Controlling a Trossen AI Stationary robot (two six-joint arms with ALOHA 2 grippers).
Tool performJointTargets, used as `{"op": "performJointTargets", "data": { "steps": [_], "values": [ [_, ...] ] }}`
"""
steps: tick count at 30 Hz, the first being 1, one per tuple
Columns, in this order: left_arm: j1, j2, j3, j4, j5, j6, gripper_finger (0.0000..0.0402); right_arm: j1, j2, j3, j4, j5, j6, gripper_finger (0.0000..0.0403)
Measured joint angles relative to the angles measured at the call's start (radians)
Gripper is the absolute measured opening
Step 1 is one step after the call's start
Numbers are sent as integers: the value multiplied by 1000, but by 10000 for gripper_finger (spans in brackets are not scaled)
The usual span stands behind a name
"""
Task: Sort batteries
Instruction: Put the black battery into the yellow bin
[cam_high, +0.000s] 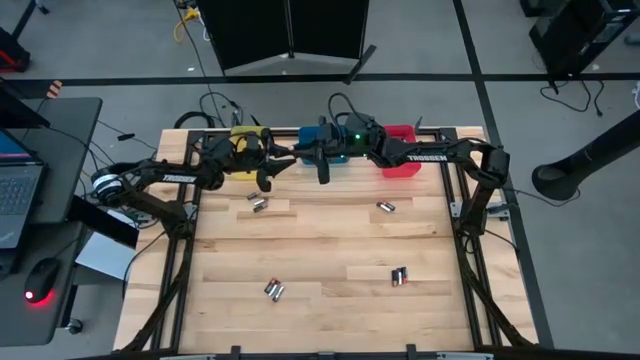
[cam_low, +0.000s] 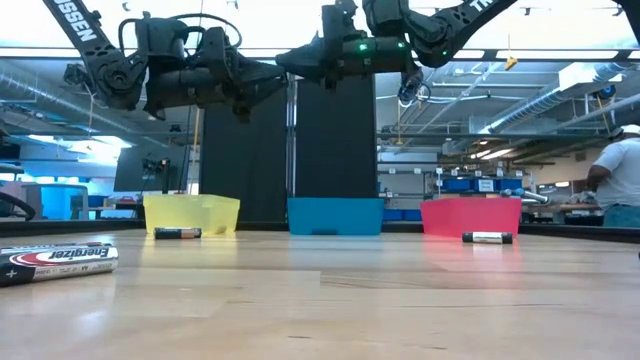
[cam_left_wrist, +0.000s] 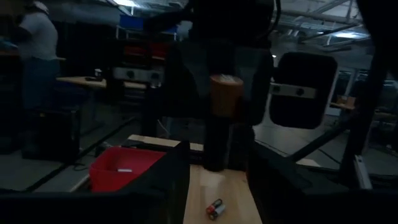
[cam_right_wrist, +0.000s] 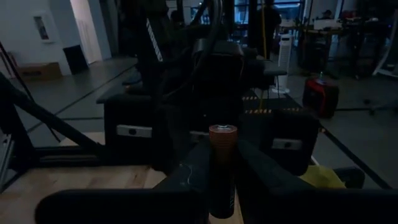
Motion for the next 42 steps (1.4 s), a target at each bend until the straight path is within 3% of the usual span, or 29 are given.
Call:
{"op": "performJointTargets", "data": {
  "steps": [7, 15, 42],
  "values": [
    [-31, 0, 19, 0, -11, 46, 140, 10, 2, 0, 0, -3, 0, 55],
    [-51, 0, 27, -4, -14, 106, 54, 15, 2, 0, 14, -8, 1, 55],
    [-35, -1, 29, -24, -67, 146, 54, -6, 4, 0, 27, 75, -7, 183]
  ]
}}
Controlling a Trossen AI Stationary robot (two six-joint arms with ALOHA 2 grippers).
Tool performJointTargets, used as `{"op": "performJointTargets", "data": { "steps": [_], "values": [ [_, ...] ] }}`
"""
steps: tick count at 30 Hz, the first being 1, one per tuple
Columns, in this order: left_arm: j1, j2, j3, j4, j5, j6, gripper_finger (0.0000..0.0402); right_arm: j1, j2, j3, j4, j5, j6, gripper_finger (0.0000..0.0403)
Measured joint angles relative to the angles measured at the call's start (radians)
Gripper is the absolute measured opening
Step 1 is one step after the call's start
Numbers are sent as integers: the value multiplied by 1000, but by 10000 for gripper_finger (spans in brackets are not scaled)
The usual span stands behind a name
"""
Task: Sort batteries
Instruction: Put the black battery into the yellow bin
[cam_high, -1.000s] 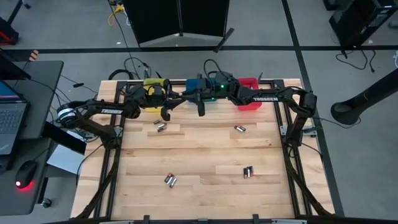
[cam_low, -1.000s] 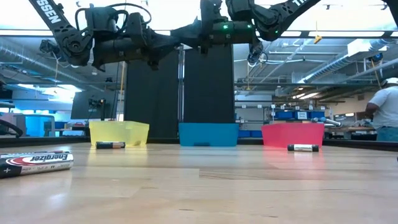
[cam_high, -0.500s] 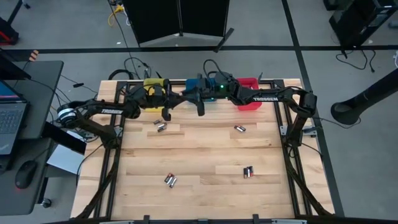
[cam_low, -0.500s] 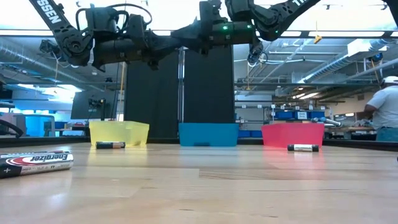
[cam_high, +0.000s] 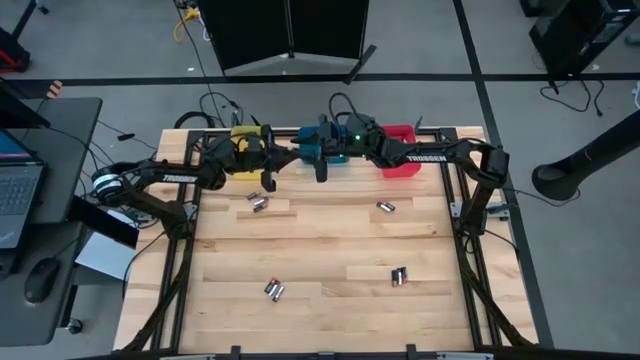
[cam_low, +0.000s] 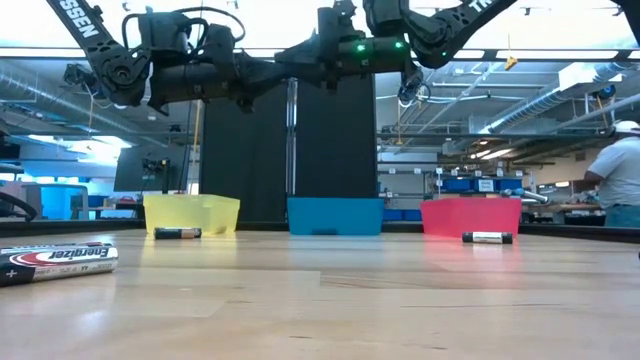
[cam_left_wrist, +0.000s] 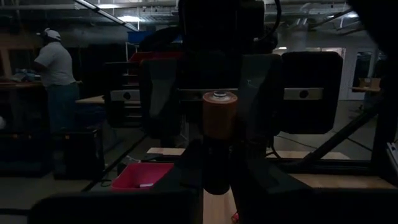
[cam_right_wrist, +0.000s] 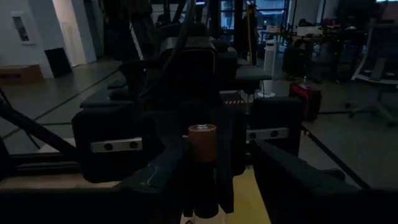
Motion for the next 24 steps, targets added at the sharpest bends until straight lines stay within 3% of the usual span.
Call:
{"op": "performJointTargets", "data": {
  "steps": [11, 14, 18, 21, 24],
  "values": [
    [68, 0, 6, -112, 10, -8, 54, -30, -34, 0, -4, 13, -72, 213],
    [115, -14, 63, -333, 11, -42, 54, -58, -73, 0, -108, 13, -77, 202],
    [169, -24, 193, -806, -37, 24, 54, -87, -122, 0, -308, 72, -88, 161],
    [190, -23, 279, -1123, -241, 115, 54, -92, -137, 0, -455, 153, -140, 119],
    [222, -23, 336, -1328, -425, 158, 54, -91, -137, 0, -552, 201, -183, 74]
  ]
}}
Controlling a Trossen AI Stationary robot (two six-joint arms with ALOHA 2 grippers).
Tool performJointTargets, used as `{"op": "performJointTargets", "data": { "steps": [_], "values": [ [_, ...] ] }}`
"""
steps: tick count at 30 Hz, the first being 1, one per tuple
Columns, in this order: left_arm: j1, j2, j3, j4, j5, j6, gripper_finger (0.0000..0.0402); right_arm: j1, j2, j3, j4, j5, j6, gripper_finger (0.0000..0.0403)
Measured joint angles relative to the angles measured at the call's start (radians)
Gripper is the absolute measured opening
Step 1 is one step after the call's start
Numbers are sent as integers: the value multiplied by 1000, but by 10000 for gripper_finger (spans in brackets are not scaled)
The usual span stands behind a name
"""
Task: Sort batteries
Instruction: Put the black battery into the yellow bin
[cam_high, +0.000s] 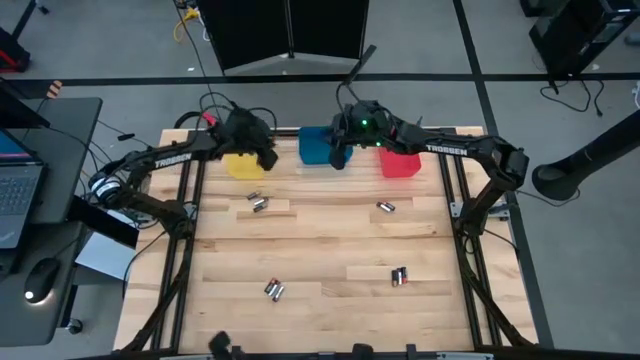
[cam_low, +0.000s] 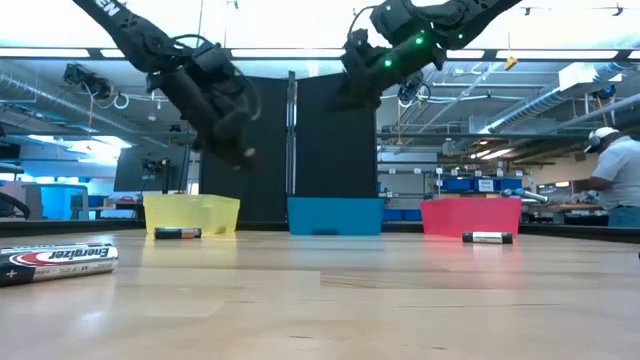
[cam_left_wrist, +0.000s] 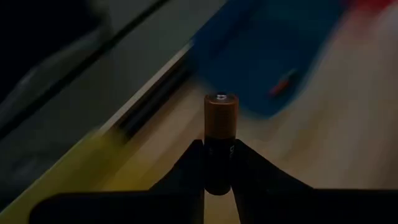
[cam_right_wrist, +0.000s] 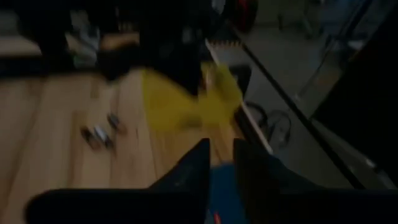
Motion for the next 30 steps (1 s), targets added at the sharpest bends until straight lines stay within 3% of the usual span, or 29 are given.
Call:
{"op": "performJointTargets", "data": {
  "steps": [6, 13, 22, 30],
  "values": [
    [120, 15, 53, -141, -35, -23, 54, 2, 10, -11, -63, 3, -42, 9],
    [227, 138, 114, -236, 0, -32, 54, 5, 9, -16, -91, -1, -47, 25],
    [241, 336, 182, -339, 1, -25, 54, 19, 9, -16, -145, -6, -49, 14],
    [241, 391, 183, -322, -9, -23, 66, 24, 9, -16, -182, -6, -44, 24]
  ]
}}
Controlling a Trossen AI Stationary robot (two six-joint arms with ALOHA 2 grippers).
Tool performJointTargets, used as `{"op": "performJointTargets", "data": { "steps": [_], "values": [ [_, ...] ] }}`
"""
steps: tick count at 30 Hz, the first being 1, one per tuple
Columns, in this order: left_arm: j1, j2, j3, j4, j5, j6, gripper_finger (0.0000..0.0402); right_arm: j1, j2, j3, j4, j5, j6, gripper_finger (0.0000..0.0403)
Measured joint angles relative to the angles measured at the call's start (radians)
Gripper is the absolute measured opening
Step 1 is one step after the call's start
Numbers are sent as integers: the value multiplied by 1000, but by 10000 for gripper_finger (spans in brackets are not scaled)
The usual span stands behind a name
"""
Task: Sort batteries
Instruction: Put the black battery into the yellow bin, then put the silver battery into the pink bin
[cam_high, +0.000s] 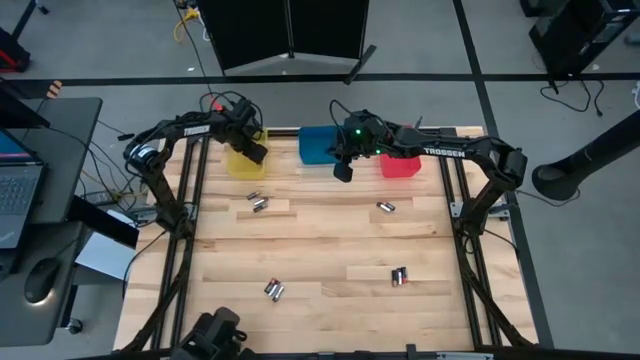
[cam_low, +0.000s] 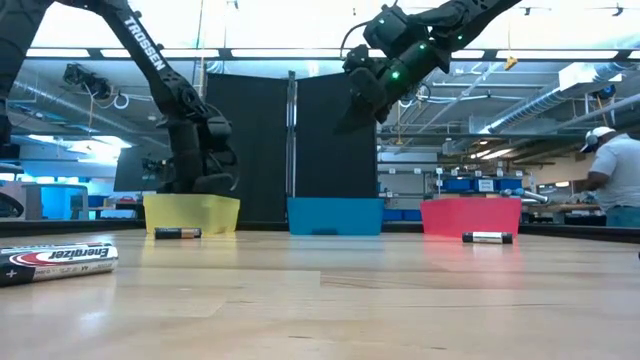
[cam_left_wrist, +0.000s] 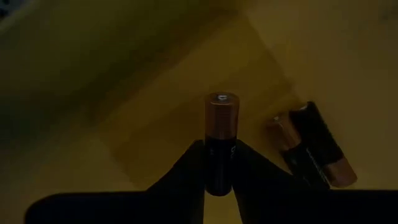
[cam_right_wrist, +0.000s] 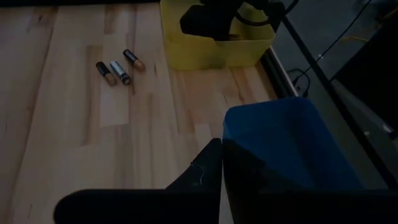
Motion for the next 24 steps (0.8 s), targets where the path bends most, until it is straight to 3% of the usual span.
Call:
{"op": "performJointTargets", "data": {
  "steps": [8, 16, 24],
  "values": [
    [0, 0, 0, -4, -7, 2, 122, 0, 0, 0, -5, 0, 2, 20],
    [-4, -56, 0, 19, -77, 28, 126, 0, 0, 0, -5, 0, 0, 20],
    [-59, -257, 0, 59, -126, 32, 105, 3, -32, 0, -19, 1, 1, 19]
  ]
}}
